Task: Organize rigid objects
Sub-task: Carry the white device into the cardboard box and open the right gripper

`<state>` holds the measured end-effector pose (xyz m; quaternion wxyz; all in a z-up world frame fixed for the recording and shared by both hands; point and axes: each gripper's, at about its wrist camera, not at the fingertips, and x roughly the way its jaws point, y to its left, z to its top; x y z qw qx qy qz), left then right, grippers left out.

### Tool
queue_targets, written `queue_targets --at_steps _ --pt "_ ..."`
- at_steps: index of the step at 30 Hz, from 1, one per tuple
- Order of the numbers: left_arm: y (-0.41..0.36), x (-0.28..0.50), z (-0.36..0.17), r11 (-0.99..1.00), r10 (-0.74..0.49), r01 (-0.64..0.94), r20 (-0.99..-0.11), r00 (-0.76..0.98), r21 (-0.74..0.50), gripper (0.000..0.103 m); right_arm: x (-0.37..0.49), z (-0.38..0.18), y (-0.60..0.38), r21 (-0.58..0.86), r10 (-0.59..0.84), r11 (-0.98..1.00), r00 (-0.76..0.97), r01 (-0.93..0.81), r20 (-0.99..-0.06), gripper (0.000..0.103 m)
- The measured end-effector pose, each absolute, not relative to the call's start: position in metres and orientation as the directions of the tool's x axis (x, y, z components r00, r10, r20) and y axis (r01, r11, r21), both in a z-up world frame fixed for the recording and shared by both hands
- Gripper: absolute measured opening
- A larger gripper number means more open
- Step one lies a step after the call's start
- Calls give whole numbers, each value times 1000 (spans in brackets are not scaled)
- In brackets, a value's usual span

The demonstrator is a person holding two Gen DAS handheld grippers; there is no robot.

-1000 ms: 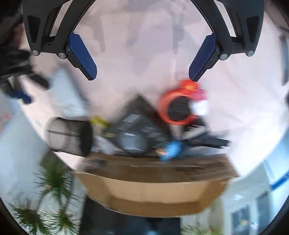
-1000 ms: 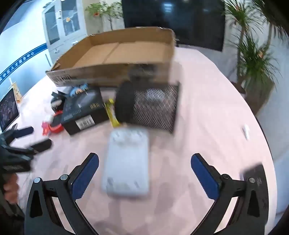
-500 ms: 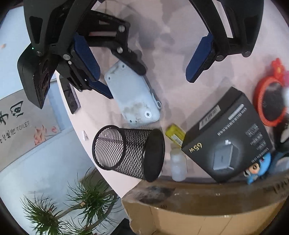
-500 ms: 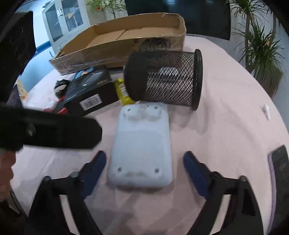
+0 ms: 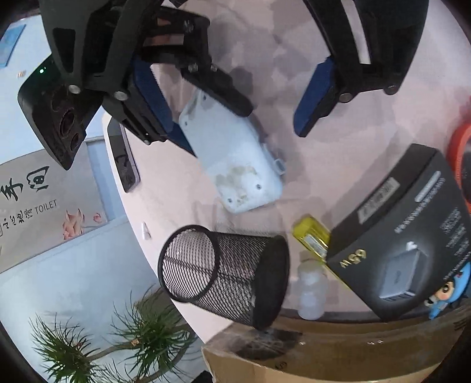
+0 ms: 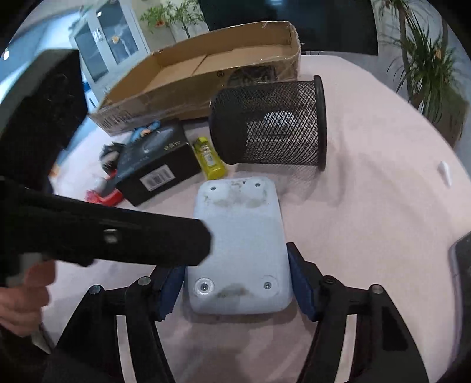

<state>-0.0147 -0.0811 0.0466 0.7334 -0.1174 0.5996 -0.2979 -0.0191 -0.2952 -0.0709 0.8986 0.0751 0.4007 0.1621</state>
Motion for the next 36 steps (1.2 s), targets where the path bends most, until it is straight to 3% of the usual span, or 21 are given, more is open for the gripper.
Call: queue_targets --at_steps 5,9,25,36 --pt "-93 -18 42 820 -531 306 -843 90 -484 52 -26 -69 -291 286 382 924 631 -253 -675 63" --pt "-86 -16 47 814 -547 296 -831 103 -499 46 -26 -63 -290 274 376 927 639 -257 -671 63" --pt "-56 -3 91 790 -594 331 -779 201 -517 46 -21 -20 -265 160 325 943 703 -292 -633 63" --pt "-41 51 154 787 -608 383 -712 352 -483 46 31 39 -250 52 315 936 765 -347 -562 63"
